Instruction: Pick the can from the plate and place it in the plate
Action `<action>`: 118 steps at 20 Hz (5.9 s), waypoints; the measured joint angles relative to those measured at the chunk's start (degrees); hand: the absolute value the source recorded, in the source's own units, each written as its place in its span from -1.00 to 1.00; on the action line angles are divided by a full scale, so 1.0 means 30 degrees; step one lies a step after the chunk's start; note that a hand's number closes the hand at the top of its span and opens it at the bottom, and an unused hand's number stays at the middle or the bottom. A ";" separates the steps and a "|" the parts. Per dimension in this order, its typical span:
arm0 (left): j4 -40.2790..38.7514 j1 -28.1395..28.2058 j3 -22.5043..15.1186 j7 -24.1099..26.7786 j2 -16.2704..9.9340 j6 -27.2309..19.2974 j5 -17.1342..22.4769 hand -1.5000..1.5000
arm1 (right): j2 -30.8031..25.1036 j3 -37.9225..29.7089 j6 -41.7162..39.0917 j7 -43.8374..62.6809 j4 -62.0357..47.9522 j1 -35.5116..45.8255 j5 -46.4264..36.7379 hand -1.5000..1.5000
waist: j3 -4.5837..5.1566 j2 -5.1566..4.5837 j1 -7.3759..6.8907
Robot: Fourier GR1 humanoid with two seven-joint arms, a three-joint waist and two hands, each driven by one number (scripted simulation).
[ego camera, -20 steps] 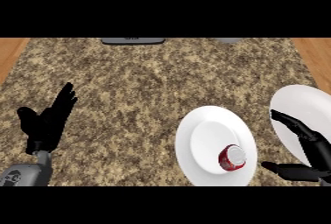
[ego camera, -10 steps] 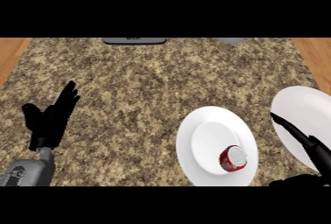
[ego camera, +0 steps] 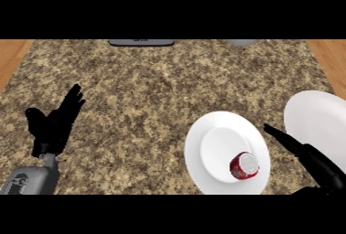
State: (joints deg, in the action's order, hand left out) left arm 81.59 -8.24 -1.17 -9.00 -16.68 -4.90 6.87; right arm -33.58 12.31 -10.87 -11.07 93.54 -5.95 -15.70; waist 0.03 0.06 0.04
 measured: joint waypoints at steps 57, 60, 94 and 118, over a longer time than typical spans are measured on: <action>0.0293 -0.0001 0.2255 -0.0426 0.1662 0.1912 -0.1914 0.00 | 0.8748 0.2034 0.0982 0.6552 -0.1463 0.2617 -1.3574 1.00 | -0.0008 0.0020 0.0095; 0.0176 -0.0044 0.2410 -0.0358 0.1596 0.1886 -0.1899 0.00 | 0.8975 0.1601 0.2941 0.7171 0.0129 0.2724 -1.4561 1.00 | -0.0008 0.0050 0.0220; 0.0129 -0.0422 0.2359 -0.0501 0.2030 0.2102 -0.2230 0.00 | 0.2633 -1.2044 0.6467 0.2479 -0.7532 0.4187 -0.7118 -1.00 | -0.0030 -0.0065 -0.0169; 0.0415 0.0211 0.2670 -0.0386 0.2034 0.2120 -0.2295 0.00 | 0.2161 -1.6118 -0.1160 -0.2393 -0.8665 0.5408 0.3933 -1.00 | 0.0007 0.0096 0.0232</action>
State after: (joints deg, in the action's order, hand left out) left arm 82.84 -7.60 6.84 -10.16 -10.58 1.46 -0.01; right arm -27.10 -36.05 -14.35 -18.25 67.55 10.28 -3.90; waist 0.06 0.35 0.74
